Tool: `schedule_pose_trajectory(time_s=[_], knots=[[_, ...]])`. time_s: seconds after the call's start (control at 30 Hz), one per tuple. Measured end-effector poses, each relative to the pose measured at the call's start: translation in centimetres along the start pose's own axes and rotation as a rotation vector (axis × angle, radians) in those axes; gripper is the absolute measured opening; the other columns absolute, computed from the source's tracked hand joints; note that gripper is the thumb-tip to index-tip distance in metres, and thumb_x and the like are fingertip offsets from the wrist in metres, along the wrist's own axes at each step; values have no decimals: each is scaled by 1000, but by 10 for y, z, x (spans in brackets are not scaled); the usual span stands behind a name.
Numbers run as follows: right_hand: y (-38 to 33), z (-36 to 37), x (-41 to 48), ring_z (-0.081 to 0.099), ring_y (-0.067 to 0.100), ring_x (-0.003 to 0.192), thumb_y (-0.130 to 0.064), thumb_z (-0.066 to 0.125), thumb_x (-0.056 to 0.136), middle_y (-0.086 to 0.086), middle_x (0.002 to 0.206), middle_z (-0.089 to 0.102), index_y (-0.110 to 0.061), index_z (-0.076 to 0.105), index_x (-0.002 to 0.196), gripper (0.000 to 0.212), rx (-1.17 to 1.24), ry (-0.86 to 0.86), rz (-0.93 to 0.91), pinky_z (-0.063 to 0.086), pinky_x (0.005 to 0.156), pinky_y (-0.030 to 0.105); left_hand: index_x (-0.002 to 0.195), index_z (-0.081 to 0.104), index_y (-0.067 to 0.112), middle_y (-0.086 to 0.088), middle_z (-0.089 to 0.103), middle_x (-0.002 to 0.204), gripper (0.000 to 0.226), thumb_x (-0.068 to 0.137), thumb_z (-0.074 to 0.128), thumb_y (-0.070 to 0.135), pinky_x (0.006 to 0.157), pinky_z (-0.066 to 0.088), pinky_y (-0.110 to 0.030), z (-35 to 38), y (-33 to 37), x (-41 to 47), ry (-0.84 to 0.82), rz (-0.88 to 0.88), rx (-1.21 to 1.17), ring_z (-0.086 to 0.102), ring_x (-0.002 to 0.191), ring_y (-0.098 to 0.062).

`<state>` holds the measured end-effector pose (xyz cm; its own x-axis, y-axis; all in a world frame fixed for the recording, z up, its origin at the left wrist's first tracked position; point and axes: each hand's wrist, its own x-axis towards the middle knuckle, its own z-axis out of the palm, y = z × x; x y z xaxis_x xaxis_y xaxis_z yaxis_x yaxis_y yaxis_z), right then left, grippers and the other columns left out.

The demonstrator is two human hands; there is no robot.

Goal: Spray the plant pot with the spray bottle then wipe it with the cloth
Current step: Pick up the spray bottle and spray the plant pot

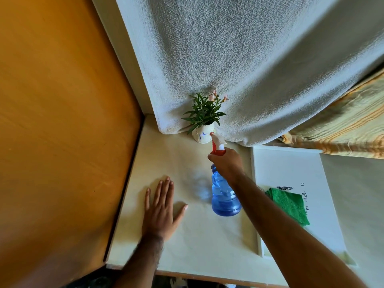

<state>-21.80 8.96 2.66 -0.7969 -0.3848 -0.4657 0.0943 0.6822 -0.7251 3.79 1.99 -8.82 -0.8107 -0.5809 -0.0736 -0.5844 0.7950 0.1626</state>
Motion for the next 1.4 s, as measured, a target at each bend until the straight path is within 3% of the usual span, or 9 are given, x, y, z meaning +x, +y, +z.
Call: schedule_pose_trajectory(time_s=[0.27, 0.4, 0.5, 0.67, 0.83, 0.93, 1.17, 1.27, 1.4], knots=[[4, -60, -22, 58, -6, 44, -16, 70, 71, -16, 47, 66, -18, 69, 59, 12, 279, 322, -160, 44, 46, 13, 166, 19, 12, -9, 24, 175, 94, 98, 21, 77, 128, 26, -62, 0, -2, 0, -28, 4, -3, 26, 161, -30], [13, -107, -24, 59, -1, 56, -19, 74, 72, -13, 61, 69, -10, 76, 77, 10, 461, 546, -341, 47, 55, 12, 166, 19, 12, -10, 23, 175, 95, 97, 25, 77, 127, 28, -63, -1, -1, 1, -39, 11, 3, 26, 161, -31], [25, -133, -16, 64, 6, 67, -20, 76, 83, -4, 74, 71, -27, 75, 82, 7, 441, 614, -433, 53, 66, 24, 166, 21, 12, -10, 24, 175, 95, 96, 29, 76, 127, 28, -64, -2, -1, 1, -48, 5, -1, 27, 160, -32], [46, -159, 3, 65, 0, 69, -31, 80, 83, -19, 69, 69, -37, 70, 78, 12, 494, 621, -441, 52, 67, 21, 167, 15, 14, -8, 20, 176, 95, 97, 20, 78, 128, 25, -64, -1, 0, 3, -66, 4, -3, 24, 161, -29], [63, -157, 17, 66, 7, 76, -32, 82, 85, 2, 89, 74, -39, 72, 93, 14, 497, 571, -470, 54, 70, 19, 168, 12, 15, -8, 19, 177, 95, 97, 20, 78, 128, 24, -63, 0, -1, 2, -64, 3, 9, 23, 162, -28], [69, -157, 21, 64, 3, 69, -45, 84, 78, -11, 75, 70, -38, 72, 86, 16, 523, 584, -430, 52, 67, 19, 167, 13, 16, -8, 20, 176, 95, 97, 20, 79, 128, 25, -63, 0, -1, 2, -60, 1, 12, 24, 162, -28], [85, -160, 26, 69, 0, 76, -63, 88, 60, -17, 80, 76, -16, 73, 97, 61, 422, 497, -324, 54, 71, 21, 168, 12, 16, -8, 19, 177, 95, 97, 18, 79, 128, 23, -63, 0, -2, 1, -67, 0, 17, 23, 162, -28], [103, -163, 19, 70, -2, 91, -68, 86, 60, -22, 96, 76, -29, 70, 113, 68, 309, 438, -285, 57, 84, 29, 167, 15, 14, -9, 20, 176, 95, 97, 16, 79, 128, 24, -64, -1, -1, 1, -71, -2, 8, 24, 161, -30], [146, -161, -8, 51, 4, 132, -54, 86, 72, -17, 144, 54, -39, 41, 147, 89, 130, 400, -333, 43, 109, 35, 167, 15, 15, -8, 20, 176, 94, 97, 14, 78, 129, 22, -64, -3, 0, 1, -54, -2, -7, 23, 162, -29]])
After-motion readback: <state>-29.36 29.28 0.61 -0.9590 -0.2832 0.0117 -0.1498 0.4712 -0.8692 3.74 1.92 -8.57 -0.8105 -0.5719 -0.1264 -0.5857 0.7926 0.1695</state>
